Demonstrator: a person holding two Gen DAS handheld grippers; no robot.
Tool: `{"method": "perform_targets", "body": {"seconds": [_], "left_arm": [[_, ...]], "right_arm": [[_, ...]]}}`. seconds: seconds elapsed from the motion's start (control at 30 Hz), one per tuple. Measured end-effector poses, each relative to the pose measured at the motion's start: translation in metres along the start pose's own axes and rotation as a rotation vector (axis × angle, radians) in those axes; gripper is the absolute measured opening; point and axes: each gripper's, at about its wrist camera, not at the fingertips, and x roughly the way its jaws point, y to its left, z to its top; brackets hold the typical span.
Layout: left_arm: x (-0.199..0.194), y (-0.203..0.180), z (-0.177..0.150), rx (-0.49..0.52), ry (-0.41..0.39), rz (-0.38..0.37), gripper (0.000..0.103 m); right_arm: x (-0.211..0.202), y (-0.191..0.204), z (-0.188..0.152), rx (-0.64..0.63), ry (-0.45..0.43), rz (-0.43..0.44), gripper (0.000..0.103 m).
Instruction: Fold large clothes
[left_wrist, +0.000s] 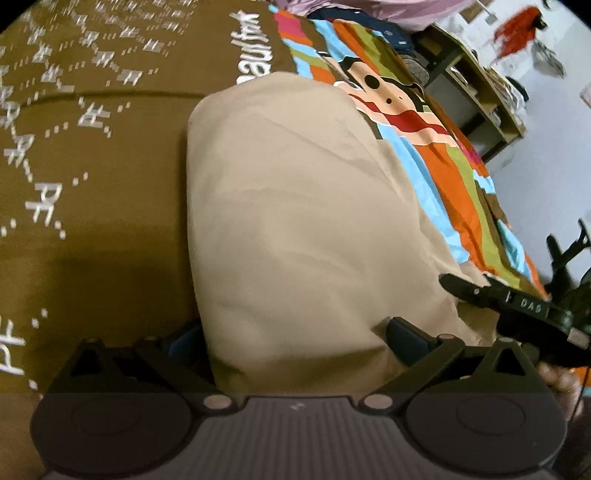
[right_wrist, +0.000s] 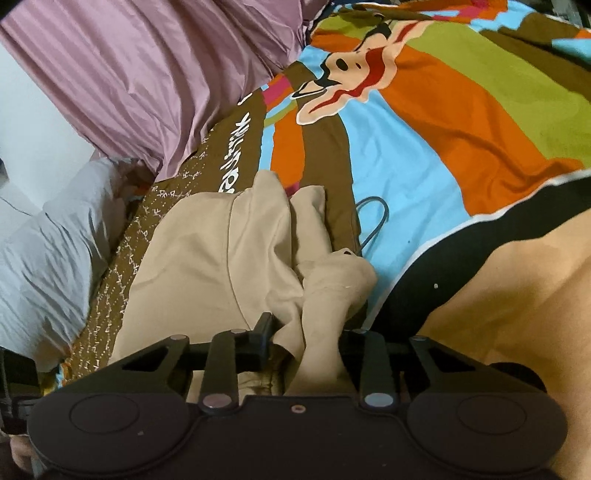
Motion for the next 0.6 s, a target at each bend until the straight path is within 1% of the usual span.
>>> {"method": "perform_targets", "body": {"seconds": [0.07,0.17,0.6], "left_arm": [[0.0014,0.0032,0.0001,-0.021,0.006,-0.011,0.103],[0.0024,0.0016,0.0013,-0.021,0.015,-0.002,0.103],[0.0024,-0.0006,0.0058,-0.024,0.038,0.0,0.103]], "right_arm": [[0.0019,-0.0029,0.0005,0.015,0.006,0.008,0.032],[0.0034,-0.0073,0.0008,0.043,0.013,0.022,0.033],[0.0047,-0.0081,0.0001,0.047,0.009,0.03,0.035]]}}
